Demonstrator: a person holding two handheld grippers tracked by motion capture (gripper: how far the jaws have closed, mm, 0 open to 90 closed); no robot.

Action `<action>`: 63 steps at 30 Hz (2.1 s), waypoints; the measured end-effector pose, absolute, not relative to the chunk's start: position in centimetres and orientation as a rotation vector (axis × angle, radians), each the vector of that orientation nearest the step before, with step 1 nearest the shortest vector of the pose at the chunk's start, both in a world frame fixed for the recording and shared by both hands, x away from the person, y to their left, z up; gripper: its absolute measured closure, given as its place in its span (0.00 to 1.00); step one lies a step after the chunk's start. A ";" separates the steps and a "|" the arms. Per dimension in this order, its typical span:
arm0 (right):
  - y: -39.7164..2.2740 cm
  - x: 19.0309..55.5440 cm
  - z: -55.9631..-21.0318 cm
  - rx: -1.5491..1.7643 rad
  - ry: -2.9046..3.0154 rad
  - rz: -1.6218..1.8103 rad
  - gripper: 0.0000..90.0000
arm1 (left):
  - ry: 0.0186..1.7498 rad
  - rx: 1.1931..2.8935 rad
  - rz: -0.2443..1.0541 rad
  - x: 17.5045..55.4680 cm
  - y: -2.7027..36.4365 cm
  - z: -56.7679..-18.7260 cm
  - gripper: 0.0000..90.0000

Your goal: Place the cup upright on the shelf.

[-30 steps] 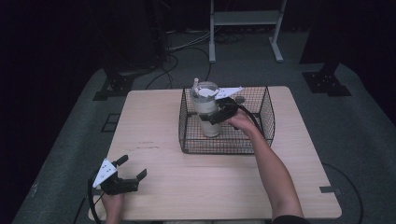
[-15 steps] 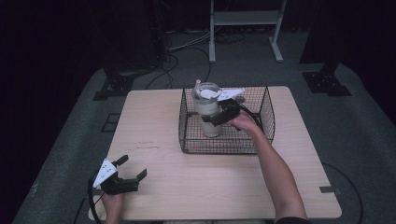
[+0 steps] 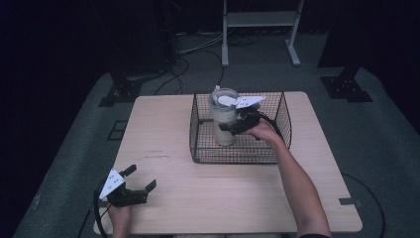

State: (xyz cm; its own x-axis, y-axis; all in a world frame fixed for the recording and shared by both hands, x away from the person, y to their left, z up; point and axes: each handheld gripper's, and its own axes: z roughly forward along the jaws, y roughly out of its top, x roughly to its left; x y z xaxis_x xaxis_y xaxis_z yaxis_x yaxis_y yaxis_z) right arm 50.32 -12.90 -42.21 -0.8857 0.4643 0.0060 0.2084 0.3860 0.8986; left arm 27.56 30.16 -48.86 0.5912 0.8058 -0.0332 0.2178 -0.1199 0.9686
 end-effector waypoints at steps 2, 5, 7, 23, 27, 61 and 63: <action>-13.0 50.2 -42.1 0.600 2.403 1.494 0.09 | 0.863 1.654 0.629 27.6 30.1 -48.9 0.00; -13.1 50.1 -42.2 0.596 2.401 1.491 0.09 | 0.864 1.653 0.629 27.6 30.1 -48.9 0.00; -13.2 50.0 -42.2 0.602 2.401 1.492 0.09 | 0.867 1.653 0.629 27.6 30.1 -48.9 0.00; -13.5 49.5 -41.9 0.603 2.417 1.453 0.09 | 0.872 1.652 0.625 27.6 30.1 -48.9 0.00; -13.5 49.4 -41.8 0.606 2.419 1.430 0.09 | 0.871 1.651 0.625 27.6 30.1 -48.9 0.00; -17.4 45.4 -38.1 0.780 2.422 1.366 0.09 | 0.858 1.659 0.627 27.5 30.0 -48.9 0.00; -17.7 45.2 -37.9 0.790 2.419 1.352 0.09 | 0.857 1.660 0.628 27.5 30.0 -48.9 0.00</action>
State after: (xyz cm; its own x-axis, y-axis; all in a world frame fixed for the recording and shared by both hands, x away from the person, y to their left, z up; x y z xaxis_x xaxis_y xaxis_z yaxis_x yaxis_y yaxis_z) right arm 45.18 -17.75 -37.85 -0.8186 0.5732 0.0368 0.3316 0.4193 0.8451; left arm 27.51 30.01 -48.88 0.5959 0.8026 -0.0277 0.2155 -0.1266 0.9683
